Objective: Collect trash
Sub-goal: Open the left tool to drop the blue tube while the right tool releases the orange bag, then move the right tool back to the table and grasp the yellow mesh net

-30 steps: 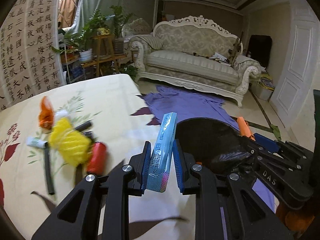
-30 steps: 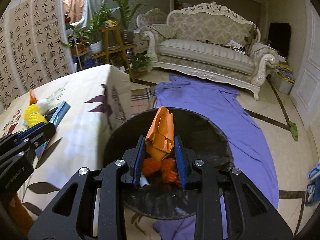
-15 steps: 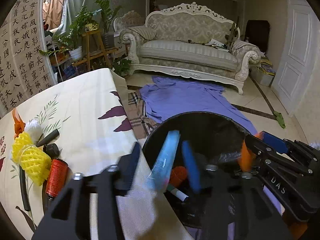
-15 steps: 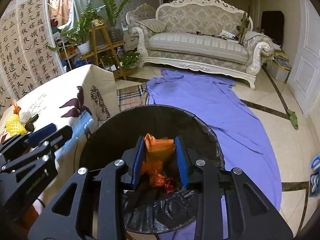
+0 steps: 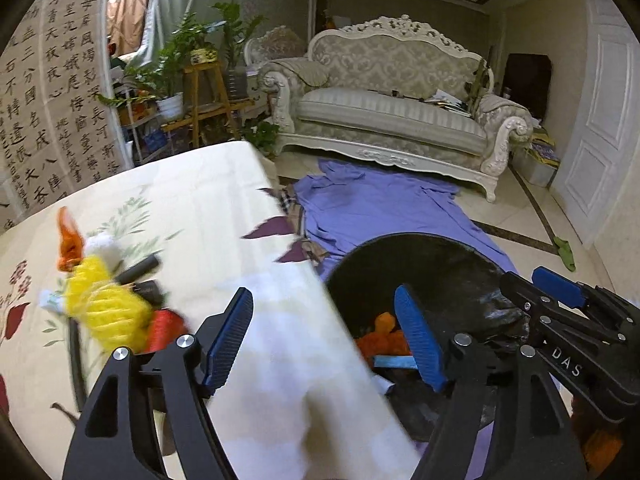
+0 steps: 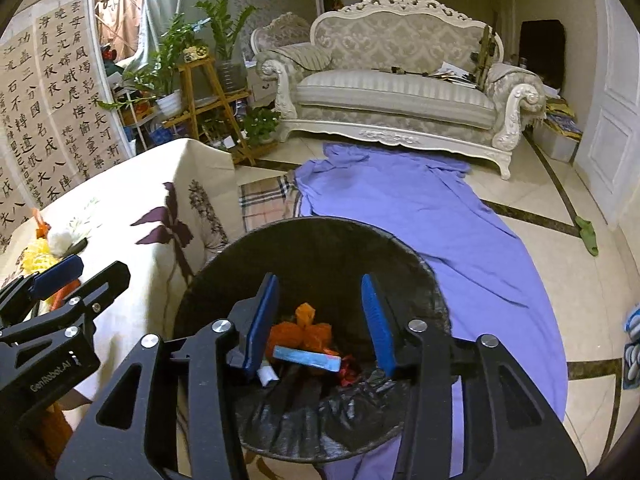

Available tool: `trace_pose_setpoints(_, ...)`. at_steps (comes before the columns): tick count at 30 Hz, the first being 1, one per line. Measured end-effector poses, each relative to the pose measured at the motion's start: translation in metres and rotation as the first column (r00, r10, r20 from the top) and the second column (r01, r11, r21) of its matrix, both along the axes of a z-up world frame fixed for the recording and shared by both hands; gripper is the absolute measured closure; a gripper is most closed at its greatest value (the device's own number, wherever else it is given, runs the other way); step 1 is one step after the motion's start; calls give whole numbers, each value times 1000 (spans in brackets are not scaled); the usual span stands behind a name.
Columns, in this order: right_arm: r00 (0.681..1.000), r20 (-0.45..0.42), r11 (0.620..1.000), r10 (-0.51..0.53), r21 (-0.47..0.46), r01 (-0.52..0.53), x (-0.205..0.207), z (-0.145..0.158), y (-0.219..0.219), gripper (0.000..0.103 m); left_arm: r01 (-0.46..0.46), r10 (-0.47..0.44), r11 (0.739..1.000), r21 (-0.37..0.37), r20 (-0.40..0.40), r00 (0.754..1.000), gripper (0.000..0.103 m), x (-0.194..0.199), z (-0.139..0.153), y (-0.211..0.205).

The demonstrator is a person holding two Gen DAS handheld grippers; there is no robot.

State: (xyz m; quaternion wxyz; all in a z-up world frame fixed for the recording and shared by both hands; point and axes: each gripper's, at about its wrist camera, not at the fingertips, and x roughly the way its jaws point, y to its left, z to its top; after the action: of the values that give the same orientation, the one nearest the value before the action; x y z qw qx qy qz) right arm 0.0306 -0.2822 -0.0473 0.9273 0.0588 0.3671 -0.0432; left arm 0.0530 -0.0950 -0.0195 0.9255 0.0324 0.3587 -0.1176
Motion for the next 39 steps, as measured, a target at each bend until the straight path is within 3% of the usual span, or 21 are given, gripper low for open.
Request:
trace_pose_setpoints(9,993,7,993,116,5,-116,4,8,56,58,-124,124,992,4,-11,992,32,-15,10,67)
trace_pose_setpoints(15,977,14,977,211,10,-211,10,15,102,57,-227,228,974,19,-14,974,31,-24,12,122)
trace_pose_setpoints(22,944,14,944,329,15,-329,16,20,158,56,-337,338,941,36,-25,941,31,-32,8,178)
trace_pose_setpoints(25,925,18,925,379,2,-379,17,23,184,49,-378,379,925,37,-33,925,31,-34,6,200)
trace_pose_setpoints(39,857,-34,856,515,-41,-516,33,16,259,48,-473,474,881,27,-53,879,31,-40,-1,260)
